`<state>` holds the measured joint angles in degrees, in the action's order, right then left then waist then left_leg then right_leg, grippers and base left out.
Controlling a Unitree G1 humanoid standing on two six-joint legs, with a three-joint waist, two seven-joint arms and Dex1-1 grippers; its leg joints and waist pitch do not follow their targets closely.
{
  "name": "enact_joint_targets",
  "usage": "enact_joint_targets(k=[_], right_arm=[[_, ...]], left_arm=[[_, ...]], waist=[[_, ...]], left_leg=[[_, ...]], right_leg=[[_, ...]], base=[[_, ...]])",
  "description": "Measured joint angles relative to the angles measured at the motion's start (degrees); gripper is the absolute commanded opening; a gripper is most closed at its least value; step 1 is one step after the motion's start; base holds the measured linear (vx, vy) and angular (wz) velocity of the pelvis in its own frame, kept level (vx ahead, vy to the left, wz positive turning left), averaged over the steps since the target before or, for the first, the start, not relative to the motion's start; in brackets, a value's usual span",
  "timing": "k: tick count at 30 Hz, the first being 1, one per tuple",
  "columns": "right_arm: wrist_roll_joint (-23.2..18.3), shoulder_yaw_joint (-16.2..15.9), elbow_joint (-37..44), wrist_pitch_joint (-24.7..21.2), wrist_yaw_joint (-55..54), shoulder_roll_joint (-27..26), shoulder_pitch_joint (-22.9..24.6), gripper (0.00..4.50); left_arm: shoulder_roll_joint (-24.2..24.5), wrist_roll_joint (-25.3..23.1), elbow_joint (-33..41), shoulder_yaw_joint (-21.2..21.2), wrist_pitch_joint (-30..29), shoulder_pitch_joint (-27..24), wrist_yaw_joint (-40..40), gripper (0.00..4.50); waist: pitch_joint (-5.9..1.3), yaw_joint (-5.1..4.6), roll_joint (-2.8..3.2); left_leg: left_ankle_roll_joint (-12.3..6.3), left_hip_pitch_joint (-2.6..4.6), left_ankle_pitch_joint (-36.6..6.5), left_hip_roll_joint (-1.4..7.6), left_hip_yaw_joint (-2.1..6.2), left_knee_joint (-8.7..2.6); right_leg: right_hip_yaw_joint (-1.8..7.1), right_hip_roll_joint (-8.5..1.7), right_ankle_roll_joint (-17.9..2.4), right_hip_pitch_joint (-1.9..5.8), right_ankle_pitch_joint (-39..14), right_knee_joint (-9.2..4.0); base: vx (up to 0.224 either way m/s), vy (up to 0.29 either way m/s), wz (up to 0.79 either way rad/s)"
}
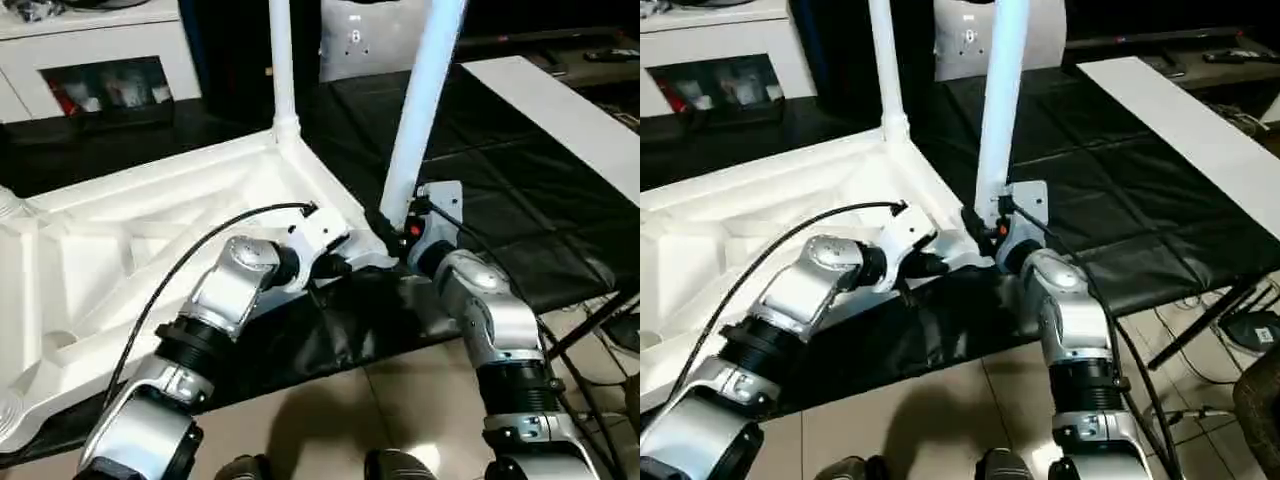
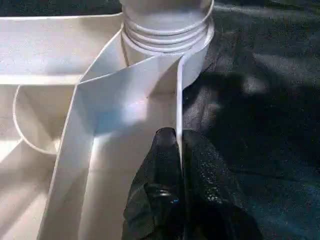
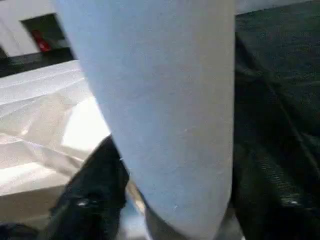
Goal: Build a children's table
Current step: Rotate leg to tighten
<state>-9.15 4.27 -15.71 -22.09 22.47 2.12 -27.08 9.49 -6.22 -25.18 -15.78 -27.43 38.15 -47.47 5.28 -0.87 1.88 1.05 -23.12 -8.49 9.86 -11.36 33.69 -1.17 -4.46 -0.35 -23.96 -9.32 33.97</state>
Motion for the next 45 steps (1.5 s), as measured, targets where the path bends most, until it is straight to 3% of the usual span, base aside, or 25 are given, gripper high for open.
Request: enact_joint_targets(k=[1, 4, 10, 17, 22, 37, 39, 45], right_arm=[[-0.08, -0.01, 0.25, 0.17, 0.75, 0.22, 0.26, 3.26], [-1.26, -1.18, 2.06, 1.03, 6.90, 3.75, 2.30, 3.39], [-3.62, -5.06, 3.68, 2.96, 24.26, 14.67, 5.80, 3.99], [-5.66, -8.98, 4.06, 7.24, 43.03, 23.31, 5.79, 3.99], [-5.99, -11.99, 1.47, 8.34, 49.99, 25.17, 4.25, 3.59], [-7.65, -13.67, -1.45, 7.71, 58.38, 25.85, 1.48, 2.36], [-7.72, -13.68, -1.45, 7.71, 58.47, 25.86, 1.45, 2.04], [-7.96, -13.71, -1.42, 7.52, 58.69, 26.01, 1.47, 1.92]], left_arm=[[0.28, 0.08, 0.13, -0.25, 0.27, 0.00, -0.35, 0.00], [2.05, 0.26, 0.22, -1.10, 2.29, -0.06, -2.84, 0.00], [9.52, 2.12, 0.65, -2.16, 11.17, -1.85, -12.86, 0.00], [15.15, 3.44, -0.03, -4.39, 19.60, -2.28, -24.52, 0.00], [16.79, 4.20, -1.09, -5.87, 23.09, -1.81, -29.93, 0.00], [17.55, 4.41, -3.36, -6.71, 27.37, -0.87, -35.63, 0.00], [17.54, 4.41, -3.44, -6.71, 27.61, -0.85, -35.78, 0.00], [17.45, 4.67, -3.80, -6.69, 27.90, -0.83, -36.12, 0.00]], waist=[[0.00, 0.08, 0.00], [0.00, 0.67, 0.00], [0.03, 1.29, 0.11], [0.04, 3.44, 0.12], [0.04, 4.05, 0.12], [0.04, 4.44, 0.10], [0.04, 4.45, 0.10], [0.04, 4.47, 0.10]], left_leg=[[0.01, 0.00, 0.00, 0.00, 0.00, -0.07], [0.06, 0.01, -0.02, 0.03, 0.00, -0.22], [0.13, 0.00, -0.05, 0.14, 0.07, -0.45], [0.13, -0.04, -0.04, 0.18, 0.04, -0.29], [0.12, -0.03, -0.04, 0.15, -0.05, -0.10], [0.10, -0.04, -0.04, 0.10, -0.14, -0.07], [0.10, -0.04, -0.04, 0.10, -0.14, -0.07], [0.10, -0.04, -0.04, 0.10, -0.14, -0.06]], right_leg=[[-0.01, 0.00, 0.05, -0.01, 0.04, 0.00], [-0.07, 0.01, 0.07, -0.04, 0.27, 0.02], [-0.37, 0.03, 0.00, -0.06, 0.34, 0.00], [-0.65, -0.15, 0.00, 0.10, 0.33, -0.02], [-0.97, -0.49, -0.04, 0.23, 0.36, 0.06], [-1.14, -0.71, -0.03, 0.36, 0.35, 0.10], [-1.14, -0.71, -0.03, 0.36, 0.35, 0.09], [-1.15, -0.72, -0.03, 0.37, 0.35, 0.10]], base=[[0.000, 0.000, 0.00], [0.000, 0.000, 0.00], [0.000, 0.000, 0.00], [0.000, 0.000, 0.00], [0.000, 0.000, 0.00], [0.000, 0.000, 0.00], [0.000, 0.000, 0.00], [0.000, 0.000, 0.00]])
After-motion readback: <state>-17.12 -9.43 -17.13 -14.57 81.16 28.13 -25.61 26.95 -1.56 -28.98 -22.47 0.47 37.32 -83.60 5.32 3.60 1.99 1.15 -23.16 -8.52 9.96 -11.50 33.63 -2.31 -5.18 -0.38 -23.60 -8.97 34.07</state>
